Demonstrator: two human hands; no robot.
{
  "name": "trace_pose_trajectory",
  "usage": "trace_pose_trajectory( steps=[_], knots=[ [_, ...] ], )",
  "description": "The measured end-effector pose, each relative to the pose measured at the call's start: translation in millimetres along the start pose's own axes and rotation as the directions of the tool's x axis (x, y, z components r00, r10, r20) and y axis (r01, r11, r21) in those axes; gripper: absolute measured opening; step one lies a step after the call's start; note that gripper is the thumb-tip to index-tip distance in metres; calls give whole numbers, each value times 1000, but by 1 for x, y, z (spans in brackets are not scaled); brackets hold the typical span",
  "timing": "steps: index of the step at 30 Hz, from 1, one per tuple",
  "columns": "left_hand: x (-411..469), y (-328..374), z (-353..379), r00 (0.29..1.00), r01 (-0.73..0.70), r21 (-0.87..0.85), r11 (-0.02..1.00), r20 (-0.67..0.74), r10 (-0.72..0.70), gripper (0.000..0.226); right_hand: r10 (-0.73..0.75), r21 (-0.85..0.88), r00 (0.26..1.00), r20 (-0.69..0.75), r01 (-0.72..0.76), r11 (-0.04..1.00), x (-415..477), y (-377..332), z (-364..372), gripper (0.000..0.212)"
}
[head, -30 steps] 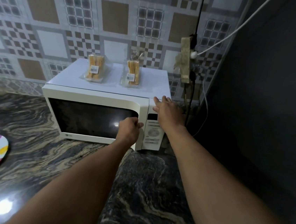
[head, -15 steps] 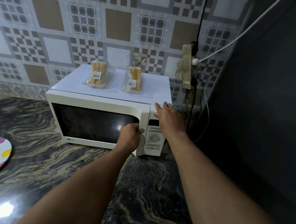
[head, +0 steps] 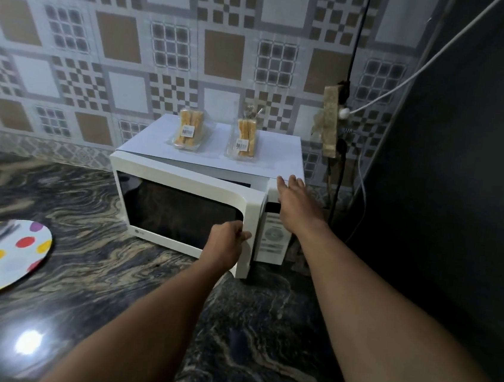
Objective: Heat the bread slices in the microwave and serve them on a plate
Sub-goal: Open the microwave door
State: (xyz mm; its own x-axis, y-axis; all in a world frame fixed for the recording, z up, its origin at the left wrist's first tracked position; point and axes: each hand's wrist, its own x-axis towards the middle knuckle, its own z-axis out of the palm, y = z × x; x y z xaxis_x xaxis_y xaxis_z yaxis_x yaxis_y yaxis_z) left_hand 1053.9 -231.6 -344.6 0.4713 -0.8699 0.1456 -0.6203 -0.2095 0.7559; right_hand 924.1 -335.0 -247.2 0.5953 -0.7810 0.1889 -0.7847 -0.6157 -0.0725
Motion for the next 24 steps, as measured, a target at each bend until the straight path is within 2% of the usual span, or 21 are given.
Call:
trace_pose_trajectory(
  steps=[3, 5, 7, 8, 12, 14, 16, 18, 24],
  knots=[
    [-8, 3, -6, 1000, -6, 35, 999, 26, 5, 24, -1, 17, 1000, 26, 1, 1000, -4, 2, -1, 74],
    [-18, 10, -17, 1000, -26, 183, 983, -6, 27, 29, -5, 26, 999, 40, 4, 1000, -4, 2, -1, 75],
    [-26, 16, -31, 985, -40, 397, 917, -139, 104, 33, -7, 37, 999, 52, 6, 999, -4, 2, -3, 75],
    [-29, 20, -39, 966, -42, 445, 895, -211, 150, 34, -11, 41, 998, 59, 9, 999, -3, 2, -5, 75],
    [-20, 37, -63, 859, -103, 472, 876, -402, 317, 22, -11, 51, 998, 69, 7, 999, -3, 1, -9, 76],
    [-8, 37, -68, 872, -97, 496, 863, -375, 313, 32, -7, 39, 998, 67, 5, 999, -3, 0, -9, 73],
    [2, 35, -69, 945, -77, 504, 860, -238, 224, 46, -13, 24, 998, 66, 12, 1000, -1, -1, -9, 70],
    [6, 33, -69, 980, -76, 496, 865, -121, 156, 52, -24, 22, 998, 62, 23, 999, 1, 0, -10, 67],
    [-3, 32, -76, 968, -70, 469, 880, -182, 174, 52, -41, 21, 994, 104, 39, 999, 2, -9, -12, 59]
  ],
)
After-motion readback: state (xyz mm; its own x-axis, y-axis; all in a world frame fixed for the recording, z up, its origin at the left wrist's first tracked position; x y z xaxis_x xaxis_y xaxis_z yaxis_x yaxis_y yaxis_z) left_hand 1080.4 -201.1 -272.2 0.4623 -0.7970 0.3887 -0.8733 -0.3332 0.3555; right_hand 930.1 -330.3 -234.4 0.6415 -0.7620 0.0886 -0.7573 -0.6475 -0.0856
